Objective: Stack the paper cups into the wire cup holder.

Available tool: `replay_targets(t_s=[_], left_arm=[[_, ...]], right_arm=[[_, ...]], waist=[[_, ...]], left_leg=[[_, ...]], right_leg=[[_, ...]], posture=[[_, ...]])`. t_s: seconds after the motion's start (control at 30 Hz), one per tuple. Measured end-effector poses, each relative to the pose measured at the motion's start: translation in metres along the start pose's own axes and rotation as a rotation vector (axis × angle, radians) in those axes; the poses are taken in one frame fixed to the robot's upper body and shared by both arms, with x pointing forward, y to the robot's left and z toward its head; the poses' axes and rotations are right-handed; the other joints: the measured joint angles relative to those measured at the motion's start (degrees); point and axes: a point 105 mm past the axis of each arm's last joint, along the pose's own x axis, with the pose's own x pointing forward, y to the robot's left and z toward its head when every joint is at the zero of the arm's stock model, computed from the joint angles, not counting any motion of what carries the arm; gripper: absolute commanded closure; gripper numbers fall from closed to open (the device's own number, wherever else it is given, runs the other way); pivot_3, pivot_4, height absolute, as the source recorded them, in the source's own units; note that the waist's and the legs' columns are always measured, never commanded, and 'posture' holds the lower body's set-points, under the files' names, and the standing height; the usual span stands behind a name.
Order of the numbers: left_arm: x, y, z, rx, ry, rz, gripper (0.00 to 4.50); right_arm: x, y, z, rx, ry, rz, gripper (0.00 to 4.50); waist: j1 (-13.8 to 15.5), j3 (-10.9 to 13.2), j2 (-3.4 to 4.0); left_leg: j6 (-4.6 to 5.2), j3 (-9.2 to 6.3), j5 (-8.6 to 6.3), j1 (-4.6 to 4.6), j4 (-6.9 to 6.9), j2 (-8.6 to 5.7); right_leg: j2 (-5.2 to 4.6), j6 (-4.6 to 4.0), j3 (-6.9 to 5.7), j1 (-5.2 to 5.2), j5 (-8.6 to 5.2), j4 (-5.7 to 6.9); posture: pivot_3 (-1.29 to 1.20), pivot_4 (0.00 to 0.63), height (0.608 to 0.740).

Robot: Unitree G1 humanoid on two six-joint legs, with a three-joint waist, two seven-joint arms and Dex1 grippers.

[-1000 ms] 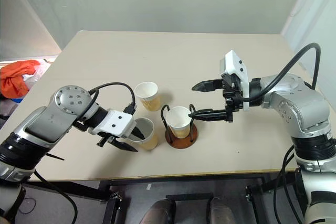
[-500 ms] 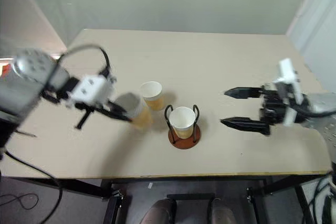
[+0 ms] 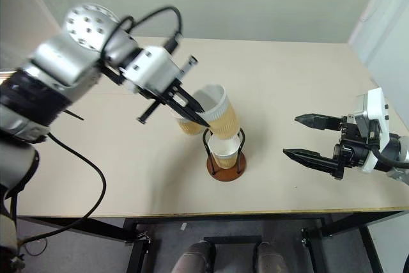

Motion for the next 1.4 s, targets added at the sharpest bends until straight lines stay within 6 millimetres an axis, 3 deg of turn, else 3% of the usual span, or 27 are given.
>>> replay_targets(t_s=[0.2,0.53,0.63,0.87,0.97,1.13,1.27,1.4], left_arm=[[0.007,0.005,-0.008,0.056,0.045,-0.040,4.48],[0.018,-0.002,-0.014,0.088,0.054,-0.111,4.48],[0.019,0.000,-0.014,0.107,0.076,-0.120,3.87],[0.025,0.009,-0.025,0.134,0.152,-0.132,1.46],[0.020,0.014,-0.029,0.135,0.179,-0.096,1.46],[-0.010,0.020,-0.050,0.032,0.247,0.044,1.46],[-0.036,0.005,-0.081,-0.123,0.330,0.127,1.46],[-0.038,-0.010,-0.106,-0.250,0.364,0.148,1.46]], right_arm=[[-0.014,0.005,-0.001,0.008,0.004,-0.090,0.08],[-0.017,0.011,-0.008,0.022,0.028,-0.149,0.08],[-0.017,0.010,-0.007,0.018,0.024,-0.156,0.08],[-0.016,0.009,-0.005,0.010,0.015,-0.156,0.08],[-0.013,0.009,-0.006,0.012,0.011,-0.141,0.08],[-0.008,0.003,-0.003,0.004,0.004,-0.126,0.08],[-0.002,0.003,-0.002,0.004,-0.003,-0.084,0.08],[0.002,-0.001,-0.004,0.017,0.000,-0.056,0.08]], waist=[[0.5,0.0,0.08],[0.9,0.0,0.07],[0.9,0.0,0.07],[0.9,0.0,0.08],[0.9,0.0,0.08],[0.8,0.0,0.09],[0.7,0.0,0.12],[1.2,0.0,0.12]], left_leg=[[0.00,-0.03,-0.63,-0.47,0.86,0.00],[0.55,0.15,-1.06,-0.54,1.08,-0.25],[0.56,0.15,-1.04,-0.51,1.14,-0.28],[0.64,0.10,-1.02,-0.55,1.42,-0.36],[0.67,0.11,-1.00,-0.54,1.43,-0.43],[0.69,0.13,-0.97,-0.52,1.43,-0.44],[0.69,0.07,-0.97,-0.54,1.41,-0.45],[0.68,-0.03,-0.86,-0.65,1.44,-0.60]], right_leg=[[0.00,0.60,-0.04,-0.06,0.12,0.01],[-0.20,0.93,0.07,-0.03,0.10,-0.08],[-0.21,0.98,0.08,0.03,0.12,-0.06],[-0.22,1.08,0.17,0.12,0.00,-0.03],[-0.24,1.09,0.21,0.12,0.01,-0.03],[-0.23,1.21,0.22,0.12,0.06,-0.02],[-0.22,1.29,0.23,0.11,0.01,-0.01],[-0.24,1.34,0.23,0.11,-0.01,-0.01]], posture=[[0.00,0.150,0.740],[0.00,0.150,0.740],[0.00,0.150,0.740],[0.00,0.150,0.740],[0.00,0.150,0.740],[0.00,0.150,0.740],[0.00,0.150,0.740],[0.00,0.150,0.740]])
